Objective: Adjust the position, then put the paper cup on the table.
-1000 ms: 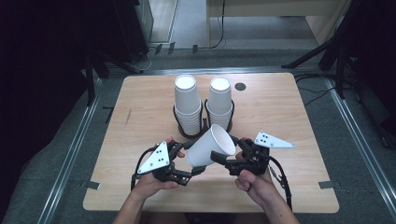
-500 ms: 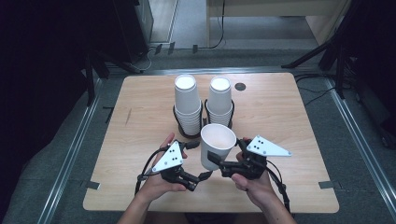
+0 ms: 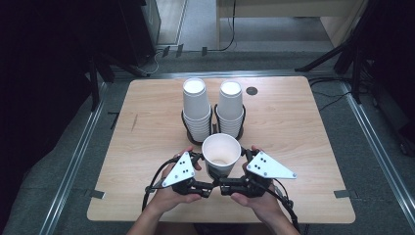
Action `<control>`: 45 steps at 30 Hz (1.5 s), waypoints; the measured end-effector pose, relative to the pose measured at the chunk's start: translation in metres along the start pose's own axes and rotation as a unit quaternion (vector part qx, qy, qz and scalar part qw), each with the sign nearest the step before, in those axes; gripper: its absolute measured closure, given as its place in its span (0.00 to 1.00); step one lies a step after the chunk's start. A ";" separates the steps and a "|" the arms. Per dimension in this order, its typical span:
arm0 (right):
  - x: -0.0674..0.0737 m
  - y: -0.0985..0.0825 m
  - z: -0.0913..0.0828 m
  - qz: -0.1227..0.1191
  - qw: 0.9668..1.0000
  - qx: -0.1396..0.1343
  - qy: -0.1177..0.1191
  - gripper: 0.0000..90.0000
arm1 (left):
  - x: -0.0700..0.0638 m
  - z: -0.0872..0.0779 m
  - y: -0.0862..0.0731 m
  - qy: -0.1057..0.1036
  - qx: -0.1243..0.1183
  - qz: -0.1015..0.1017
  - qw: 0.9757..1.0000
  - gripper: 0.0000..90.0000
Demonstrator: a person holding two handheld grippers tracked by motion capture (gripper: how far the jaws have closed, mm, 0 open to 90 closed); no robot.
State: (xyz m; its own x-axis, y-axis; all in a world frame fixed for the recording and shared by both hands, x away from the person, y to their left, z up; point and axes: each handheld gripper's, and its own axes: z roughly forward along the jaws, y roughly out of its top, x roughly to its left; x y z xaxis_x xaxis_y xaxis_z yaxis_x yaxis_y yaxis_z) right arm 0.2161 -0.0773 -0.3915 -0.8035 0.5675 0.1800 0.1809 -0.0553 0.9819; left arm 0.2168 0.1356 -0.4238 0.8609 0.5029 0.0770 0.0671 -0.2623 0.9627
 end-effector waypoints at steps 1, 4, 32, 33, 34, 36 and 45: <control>0.001 0.001 -0.001 -0.002 1.000 -0.005 -0.005 0.09 | -0.002 0.002 -0.001 0.000 0.002 0.007 1.000 0.26; 0.001 0.003 -0.002 -0.001 1.000 -0.009 -0.009 0.11 | -0.002 0.003 -0.001 -0.001 0.000 0.004 1.000 0.26; -0.104 -0.002 -0.041 -0.037 0.967 -0.030 -0.249 0.14 | 0.048 -0.082 -0.056 0.146 0.022 -0.148 0.978 0.02; -0.110 -0.003 -0.043 -0.038 0.966 -0.027 -0.256 0.14 | 0.049 -0.088 -0.059 0.156 0.020 -0.151 0.976 0.02; -0.114 -0.004 -0.044 -0.041 0.964 -0.028 -0.263 0.14 | 0.051 -0.094 -0.062 0.162 0.019 -0.153 0.975 0.02; -0.117 -0.005 -0.044 -0.040 0.963 -0.027 -0.266 0.14 | 0.053 -0.105 -0.067 0.175 0.020 -0.158 0.972 0.02; -0.152 -0.027 -0.041 -0.038 0.955 -0.009 -0.294 0.14 | 0.065 -0.152 -0.089 0.238 0.022 -0.188 0.953 0.02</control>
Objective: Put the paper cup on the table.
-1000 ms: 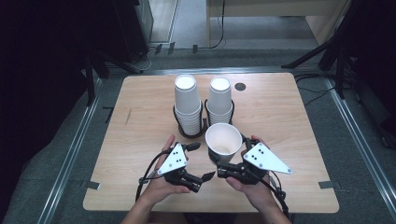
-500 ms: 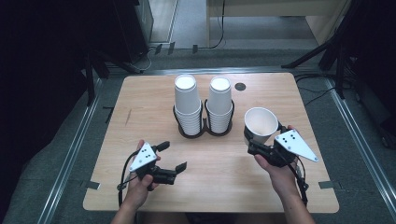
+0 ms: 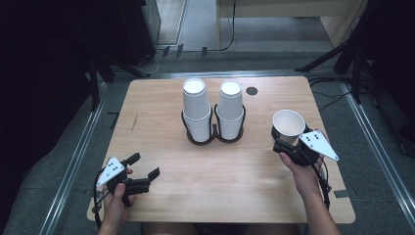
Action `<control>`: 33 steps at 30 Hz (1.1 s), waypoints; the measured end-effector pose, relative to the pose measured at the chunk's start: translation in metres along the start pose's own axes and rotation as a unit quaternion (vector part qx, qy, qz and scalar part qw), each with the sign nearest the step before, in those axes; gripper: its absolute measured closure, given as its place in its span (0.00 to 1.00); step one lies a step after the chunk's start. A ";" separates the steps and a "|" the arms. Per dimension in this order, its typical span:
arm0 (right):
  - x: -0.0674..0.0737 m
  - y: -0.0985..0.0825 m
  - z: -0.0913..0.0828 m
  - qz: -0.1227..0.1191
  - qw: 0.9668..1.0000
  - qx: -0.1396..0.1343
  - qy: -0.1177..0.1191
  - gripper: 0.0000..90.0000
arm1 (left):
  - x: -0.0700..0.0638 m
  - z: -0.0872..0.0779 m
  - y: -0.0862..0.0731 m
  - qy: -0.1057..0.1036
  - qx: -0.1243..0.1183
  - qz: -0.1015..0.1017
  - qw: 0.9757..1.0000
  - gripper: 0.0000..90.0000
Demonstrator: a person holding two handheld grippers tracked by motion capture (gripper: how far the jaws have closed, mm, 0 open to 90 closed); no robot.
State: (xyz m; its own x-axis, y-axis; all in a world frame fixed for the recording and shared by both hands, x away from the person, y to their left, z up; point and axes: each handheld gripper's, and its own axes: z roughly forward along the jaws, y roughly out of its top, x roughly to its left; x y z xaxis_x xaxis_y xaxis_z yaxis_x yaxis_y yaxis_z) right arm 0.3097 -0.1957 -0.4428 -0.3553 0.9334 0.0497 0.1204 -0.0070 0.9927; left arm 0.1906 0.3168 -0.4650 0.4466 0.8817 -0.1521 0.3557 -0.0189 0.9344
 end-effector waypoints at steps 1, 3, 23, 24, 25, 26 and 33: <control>-0.006 -0.008 0.006 0.006 1.000 0.009 -0.002 0.14 | 0.009 -0.006 -0.003 0.010 -0.002 -0.012 1.000 0.02; -0.010 -0.014 0.010 0.010 1.000 0.017 -0.003 0.14 | 0.012 -0.009 -0.003 0.014 -0.004 -0.017 1.000 0.02; -0.032 -0.046 0.021 0.027 0.997 0.059 -0.034 0.13 | 0.033 -0.012 -0.012 0.050 -0.007 -0.050 0.997 0.02; -0.033 -0.046 0.021 0.029 0.997 0.061 -0.034 0.13 | 0.034 -0.012 -0.012 0.050 -0.007 -0.050 0.997 0.02; -0.033 -0.047 0.021 0.029 0.997 0.061 -0.032 0.13 | 0.034 -0.012 -0.012 0.050 -0.008 -0.050 0.997 0.02; -0.033 -0.047 0.021 0.028 0.997 0.061 -0.031 0.13 | 0.034 -0.011 -0.013 0.052 -0.008 -0.050 0.997 0.02; -0.032 -0.048 0.021 0.031 0.997 0.067 -0.024 0.12 | 0.034 -0.012 -0.013 0.060 -0.012 -0.051 0.997 0.02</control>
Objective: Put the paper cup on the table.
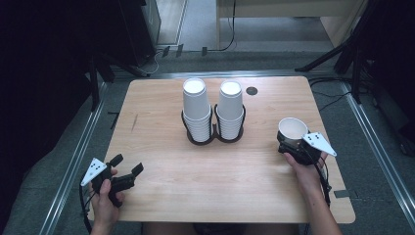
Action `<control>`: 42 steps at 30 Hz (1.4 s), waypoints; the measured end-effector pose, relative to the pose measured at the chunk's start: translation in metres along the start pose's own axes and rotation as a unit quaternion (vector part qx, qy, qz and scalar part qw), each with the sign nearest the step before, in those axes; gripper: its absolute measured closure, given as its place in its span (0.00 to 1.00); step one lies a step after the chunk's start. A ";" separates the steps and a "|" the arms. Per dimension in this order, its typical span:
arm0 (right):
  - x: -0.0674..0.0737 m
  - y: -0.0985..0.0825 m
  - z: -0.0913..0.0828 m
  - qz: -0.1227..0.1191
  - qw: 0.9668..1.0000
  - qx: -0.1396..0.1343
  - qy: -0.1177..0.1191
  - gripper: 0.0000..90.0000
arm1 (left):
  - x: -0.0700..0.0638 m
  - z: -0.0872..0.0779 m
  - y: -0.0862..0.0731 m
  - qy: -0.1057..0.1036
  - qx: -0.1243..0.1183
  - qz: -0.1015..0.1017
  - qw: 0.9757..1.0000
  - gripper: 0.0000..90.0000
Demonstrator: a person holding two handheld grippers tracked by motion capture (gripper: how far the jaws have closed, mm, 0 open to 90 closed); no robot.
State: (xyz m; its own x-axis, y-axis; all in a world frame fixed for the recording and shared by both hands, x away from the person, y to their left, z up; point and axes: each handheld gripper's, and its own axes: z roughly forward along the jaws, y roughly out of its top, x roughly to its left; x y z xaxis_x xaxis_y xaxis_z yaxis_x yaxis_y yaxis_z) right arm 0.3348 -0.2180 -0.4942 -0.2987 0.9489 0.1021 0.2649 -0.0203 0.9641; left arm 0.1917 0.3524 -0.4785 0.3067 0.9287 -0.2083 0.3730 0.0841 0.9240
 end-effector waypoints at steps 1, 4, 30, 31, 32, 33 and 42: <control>0.000 0.000 0.000 0.000 1.000 0.000 0.000 0.12 | 0.000 0.000 0.000 0.000 0.000 0.000 1.000 0.02; 0.000 -0.001 0.000 0.001 1.000 0.003 0.000 0.12 | 0.002 -0.001 0.000 0.004 -0.004 -0.007 1.000 0.02; -0.004 -0.002 -0.009 -0.009 0.999 0.028 0.036 0.01 | 0.004 0.000 -0.001 0.004 -0.003 -0.011 1.000 0.02; -0.004 -0.002 -0.011 -0.011 0.999 0.030 0.039 0.00 | 0.004 -0.001 -0.001 0.004 -0.002 -0.012 1.000 0.02; -0.004 -0.002 -0.012 -0.012 0.999 0.032 0.040 0.00 | 0.004 -0.001 0.000 0.004 -0.002 -0.012 1.000 0.02; -0.004 -0.002 -0.014 -0.016 0.998 0.033 0.041 0.00 | 0.005 -0.001 -0.001 0.004 -0.003 -0.014 1.000 0.02; -0.012 -0.009 -0.039 -0.022 0.998 0.052 0.040 0.00 | 0.007 -0.001 -0.001 0.003 0.001 -0.022 1.000 0.02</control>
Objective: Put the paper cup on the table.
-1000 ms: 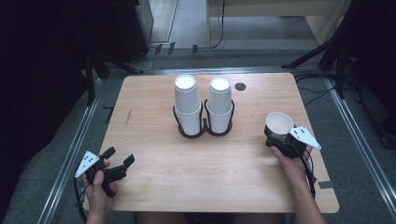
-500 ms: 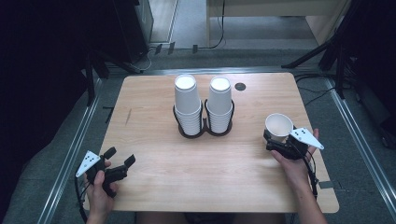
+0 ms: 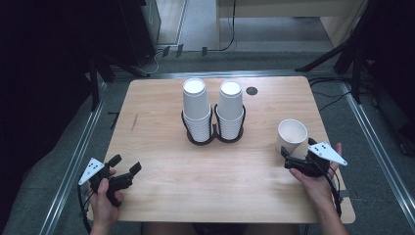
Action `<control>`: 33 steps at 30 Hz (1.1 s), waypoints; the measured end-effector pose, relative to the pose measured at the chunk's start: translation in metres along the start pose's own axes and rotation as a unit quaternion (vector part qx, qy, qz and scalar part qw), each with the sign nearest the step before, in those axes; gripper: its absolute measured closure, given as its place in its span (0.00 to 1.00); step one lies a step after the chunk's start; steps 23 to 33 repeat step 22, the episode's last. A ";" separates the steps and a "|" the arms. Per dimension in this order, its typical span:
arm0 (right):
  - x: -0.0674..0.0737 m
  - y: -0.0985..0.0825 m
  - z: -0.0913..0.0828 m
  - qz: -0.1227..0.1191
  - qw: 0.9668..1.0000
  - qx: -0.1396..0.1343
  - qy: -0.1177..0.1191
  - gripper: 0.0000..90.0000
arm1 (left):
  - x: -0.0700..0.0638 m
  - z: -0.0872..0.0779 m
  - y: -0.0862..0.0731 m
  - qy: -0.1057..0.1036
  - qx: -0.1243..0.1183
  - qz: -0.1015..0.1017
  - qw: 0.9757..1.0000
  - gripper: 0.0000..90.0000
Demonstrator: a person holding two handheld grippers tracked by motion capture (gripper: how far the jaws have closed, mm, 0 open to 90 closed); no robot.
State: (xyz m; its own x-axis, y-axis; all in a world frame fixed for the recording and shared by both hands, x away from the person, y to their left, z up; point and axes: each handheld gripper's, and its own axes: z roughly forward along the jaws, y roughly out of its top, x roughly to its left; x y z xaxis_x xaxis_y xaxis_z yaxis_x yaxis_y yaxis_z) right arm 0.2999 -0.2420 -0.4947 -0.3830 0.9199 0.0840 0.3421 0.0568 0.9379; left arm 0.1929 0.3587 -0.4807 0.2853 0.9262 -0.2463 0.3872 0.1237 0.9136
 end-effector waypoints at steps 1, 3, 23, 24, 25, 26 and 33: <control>-0.002 -0.002 -0.004 0.002 1.000 0.003 -0.001 0.00 | 0.000 0.000 0.000 0.000 0.000 0.000 1.000 0.02; -0.010 -0.010 -0.017 0.004 1.000 0.007 -0.009 0.00 | 0.000 0.000 0.000 0.001 -0.001 0.000 1.000 0.02; -0.036 -0.039 -0.065 0.013 0.995 0.060 -0.076 0.00 | -0.001 0.001 0.000 0.004 0.004 0.000 1.000 0.02; -0.036 -0.039 -0.065 0.013 0.995 0.060 -0.076 0.00 | -0.001 0.001 0.000 0.004 0.004 0.000 1.000 0.02; -0.036 -0.039 -0.065 0.013 0.995 0.060 -0.076 0.00 | -0.001 0.001 0.000 0.004 0.004 0.000 1.000 0.02; -0.036 -0.039 -0.065 0.013 0.995 0.060 -0.076 0.00 | -0.001 0.001 0.000 0.004 0.004 0.000 1.000 0.02; -0.036 -0.039 -0.065 0.013 0.995 0.060 -0.076 0.00 | -0.001 0.001 0.000 0.004 0.004 0.000 1.000 0.02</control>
